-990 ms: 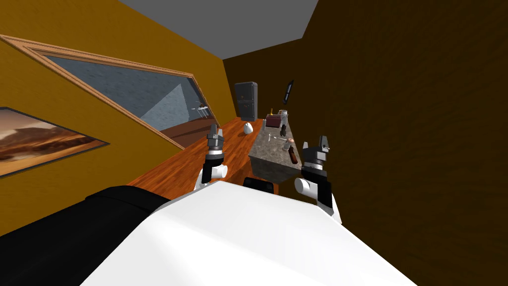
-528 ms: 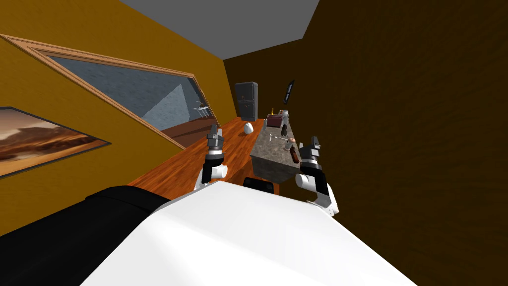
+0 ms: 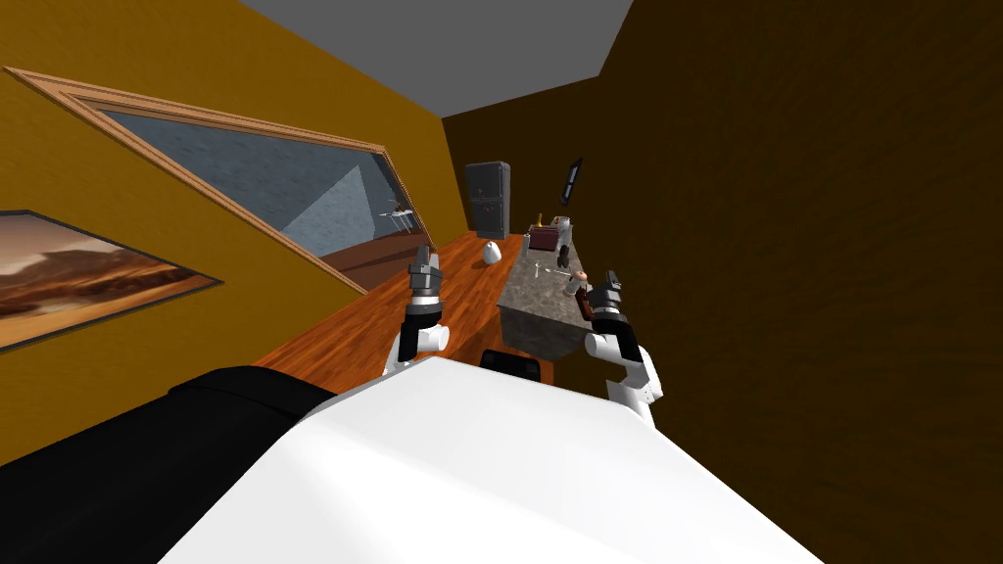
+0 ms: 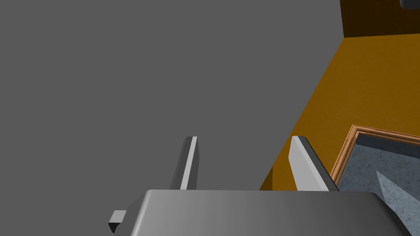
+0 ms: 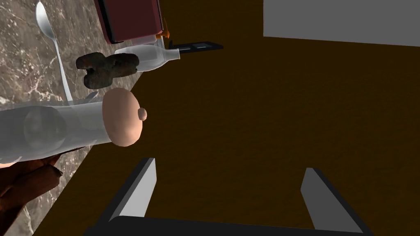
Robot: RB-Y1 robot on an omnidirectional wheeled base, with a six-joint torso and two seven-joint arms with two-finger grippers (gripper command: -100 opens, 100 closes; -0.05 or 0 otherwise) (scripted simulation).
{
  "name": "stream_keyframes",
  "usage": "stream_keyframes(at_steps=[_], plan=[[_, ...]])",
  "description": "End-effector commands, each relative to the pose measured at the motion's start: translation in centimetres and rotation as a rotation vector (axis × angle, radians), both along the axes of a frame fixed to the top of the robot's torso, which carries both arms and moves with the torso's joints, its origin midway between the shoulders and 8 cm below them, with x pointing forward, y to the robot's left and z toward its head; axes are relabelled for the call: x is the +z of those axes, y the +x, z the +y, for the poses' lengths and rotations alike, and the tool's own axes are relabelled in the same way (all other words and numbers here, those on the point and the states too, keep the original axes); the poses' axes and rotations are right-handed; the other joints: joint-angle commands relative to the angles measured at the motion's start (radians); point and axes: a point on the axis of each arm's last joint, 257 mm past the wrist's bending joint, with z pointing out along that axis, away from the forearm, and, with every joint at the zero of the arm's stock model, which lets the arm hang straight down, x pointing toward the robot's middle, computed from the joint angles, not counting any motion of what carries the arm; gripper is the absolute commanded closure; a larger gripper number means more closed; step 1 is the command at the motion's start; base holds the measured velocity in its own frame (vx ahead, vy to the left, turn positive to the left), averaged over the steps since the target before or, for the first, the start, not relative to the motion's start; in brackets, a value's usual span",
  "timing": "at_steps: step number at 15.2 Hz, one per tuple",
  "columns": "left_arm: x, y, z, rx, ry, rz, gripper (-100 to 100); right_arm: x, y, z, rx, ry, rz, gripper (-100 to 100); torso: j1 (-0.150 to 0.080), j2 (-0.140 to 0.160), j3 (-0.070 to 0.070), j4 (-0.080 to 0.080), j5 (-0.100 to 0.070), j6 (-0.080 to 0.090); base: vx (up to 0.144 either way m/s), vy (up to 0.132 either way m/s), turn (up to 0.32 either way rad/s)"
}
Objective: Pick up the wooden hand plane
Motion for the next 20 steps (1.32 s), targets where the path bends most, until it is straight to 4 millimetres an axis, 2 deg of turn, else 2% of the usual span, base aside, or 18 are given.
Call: stream_keyframes(at_steps=[1,2,3,5,6,8,9,10,11,12,14,15,17,18,20], plan=[[0.0,0.0,0.0,0.000,0.000,0.000,0,-1.7,1.3,-0.8,-0.007,0.026,0.055,-100,0.000,0.000,0.000,0.000,0.000,0.000,-0.016,0.045,-0.001],[0.0,0.0,0.0,0.000,0.000,0.000,0,-1.9,1.4,-0.8,-0.008,0.028,0.063,-100,0.000,0.000,0.000,0.000,0.000,0.000,-0.011,0.033,-0.001],[0.0,0.0,0.0,0.000,0.000,0.000,0,-2.4,2.4,-1.8,-0.016,0.051,0.085,-100,0.000,0.000,0.000,0.000,0.000,0.000,-0.013,0.035,0.002],[0.0,0.0,0.0,0.000,0.000,0.000,0,-3.5,2.7,-1.9,-0.020,0.057,0.118,-100,0.000,0.000,0.000,0.000,0.000,0.000,-0.013,0.031,-0.001],[0.0,0.0,0.0,0.000,0.000,0.000,0,-4.0,3.8,-2.9,-0.031,0.084,0.142,-100,0.000,-0.001,0.000,0.000,0.000,0.000,-0.013,0.028,0.000],[0.0,0.0,0.0,0.000,0.000,0.000,0,-5.0,4.0,-3.0,-0.036,0.091,0.173,-100,0.000,-0.001,0.000,0.000,0.000,0.000,-0.010,0.029,0.002],[0.0,0.0,0.0,0.000,0.000,0.000,0,-5.4,5.0,-4.1,-0.050,0.121,0.194,-100,-0.001,-0.001,0.000,0.000,0.000,0.000,-0.020,0.037,-0.002],[0.0,0.0,0.0,0.000,0.000,0.000,0,-6.4,5.2,-4.2,-0.054,0.127,0.222,-100,0.000,0.000,0.000,0.000,0.000,0.000,-0.020,0.042,-0.002],[0.0,0.0,0.0,0.000,0.000,0.000,0,-6.6,5.2,-4.2,-0.055,0.128,0.229,-100,0.000,0.000,0.000,0.000,0.000,0.000,-0.008,0.031,0.000],[0.0,0.0,0.0,0.000,0.000,0.000,0,-6.9,6.2,-5.3,-0.072,0.162,0.246,-100,0.000,0.000,0.000,0.000,0.000,0.000,-0.011,0.035,-0.001],[0.0,0.0,0.0,0.000,0.000,0.000,0,-8.1,6.3,-5.5,-0.079,0.171,0.284,-100,0.000,-0.001,0.000,0.000,0.000,0.000,-0.010,0.031,0.000],[0.0,0.0,0.0,0.000,0.000,0.000,0,-8.0,7.1,-6.6,-0.098,0.206,0.297,-100,0.000,-0.001,0.000,0.000,0.000,0.000,-0.005,0.028,-0.004],[0.0,0.0,0.0,0.000,0.000,0.000,0,-9.5,7.3,-6.7,-0.106,0.217,0.339,-100,0.000,-0.001,-0.001,0.000,0.000,0.000,-0.007,0.027,0.002],[0.0,0.0,0.0,0.000,0.000,0.000,0,-9.5,8.0,-7.8,-0.127,0.256,0.350,-100,-0.001,-0.001,-0.001,0.000,0.000,0.000,-0.005,0.032,-0.004],[0.0,0.0,0.0,0.000,0.000,0.000,0,-10.9,8.1,-7.9,-0.136,0.267,0.393,-100,0.000,-0.001,-0.001,0.000,0.000,0.000,-0.006,0.030,-0.003]])
